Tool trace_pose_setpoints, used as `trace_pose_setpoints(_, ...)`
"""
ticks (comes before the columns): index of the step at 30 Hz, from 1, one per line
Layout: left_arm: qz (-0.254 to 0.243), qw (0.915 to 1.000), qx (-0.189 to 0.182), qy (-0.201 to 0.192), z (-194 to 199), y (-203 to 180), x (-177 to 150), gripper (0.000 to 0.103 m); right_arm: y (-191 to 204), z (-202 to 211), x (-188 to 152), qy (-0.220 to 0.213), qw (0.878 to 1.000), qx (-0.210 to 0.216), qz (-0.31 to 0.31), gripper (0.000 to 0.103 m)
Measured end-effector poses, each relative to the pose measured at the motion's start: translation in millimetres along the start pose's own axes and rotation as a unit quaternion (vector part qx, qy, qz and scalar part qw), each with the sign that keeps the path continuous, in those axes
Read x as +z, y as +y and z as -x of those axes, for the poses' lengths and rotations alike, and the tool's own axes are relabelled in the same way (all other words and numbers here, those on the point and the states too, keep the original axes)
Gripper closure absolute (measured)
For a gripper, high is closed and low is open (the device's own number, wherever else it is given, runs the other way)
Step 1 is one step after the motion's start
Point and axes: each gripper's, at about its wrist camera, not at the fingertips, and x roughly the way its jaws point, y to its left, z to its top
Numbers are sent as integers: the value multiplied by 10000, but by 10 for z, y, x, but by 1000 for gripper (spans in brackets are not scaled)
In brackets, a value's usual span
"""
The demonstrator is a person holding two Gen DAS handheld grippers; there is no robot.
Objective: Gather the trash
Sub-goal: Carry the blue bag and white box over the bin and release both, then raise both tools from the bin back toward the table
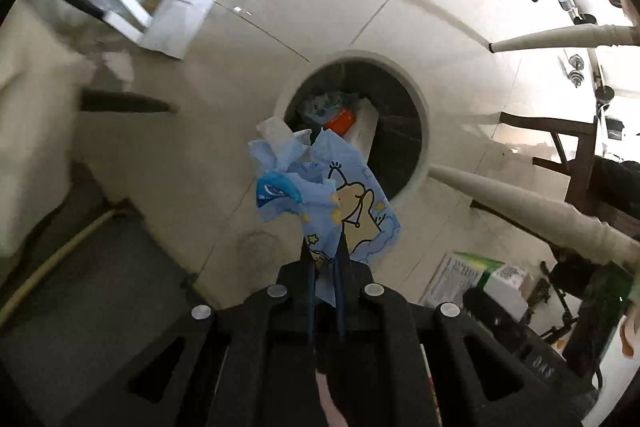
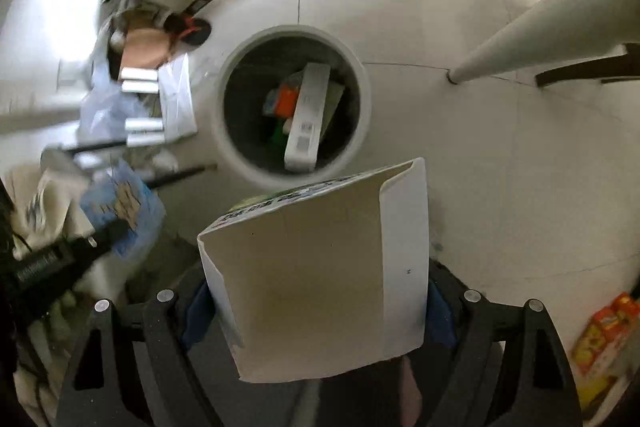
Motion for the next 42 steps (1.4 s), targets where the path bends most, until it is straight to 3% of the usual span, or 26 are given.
trace_pose_setpoints(3,-97,9994,-290,167,-442,-3,253,91,-111,-394,323,-65,9996,162,-214,16)
trace_pose_setpoints(5,-224,9987,-365,284,-664,-28,355,80,-133,-625,516,-56,9990,326,-285,16)
trace_pose_setpoints(6,-252,9983,-400,326,-758,-38,420,65,-141,-729,588,-66,9989,353,-285,16)
trace_pose_setpoints(7,-270,9984,-360,334,-815,-21,468,35,-145,-830,657,-94,9986,452,-272,16)
trace_pose_setpoints(9,-285,9988,-282,291,-872,-10,531,6,-101,-959,780,-122,9983,524,-222,11)
trace_pose_setpoints(13,-221,9997,42,109,-792,92,525,5,-115,-1165,930,-159,9967,734,-320,4)
trace_pose_setpoints(14,-227,9996,187,52,-767,117,506,5,-126,-1189,948,-172,9956,836,-377,0)
trace_pose_setpoints(17,-298,9969,689,-251,-664,158,418,4,-93,-1157,944,-314,9943,969,-318,0)
trace_pose_setpoints(19,-346,9933,1015,-432,-595,155,322,4,-55,-1102,919,-411,9962,767,-104,0)
trace_pose_setpoints(21,-386,9887,1340,-541,-535,157,217,4,-19,-1068,866,-490,9981,358,66,0)
trace_pose_setpoints(24,-434,9858,1542,-511,-503,151,59,4,75,-1036,772,-580,9963,-417,479,0)
trace_pose_setpoints(29,-547,9826,1691,-538,-381,65,-213,5,258,-889,533,-861,9834,-1162,1099,0)
trace_pose_setpoints(42,-656,9796,1705,-833,396,-253,-654,5,313,67,146,-1305,9760,-1113,1341,0)
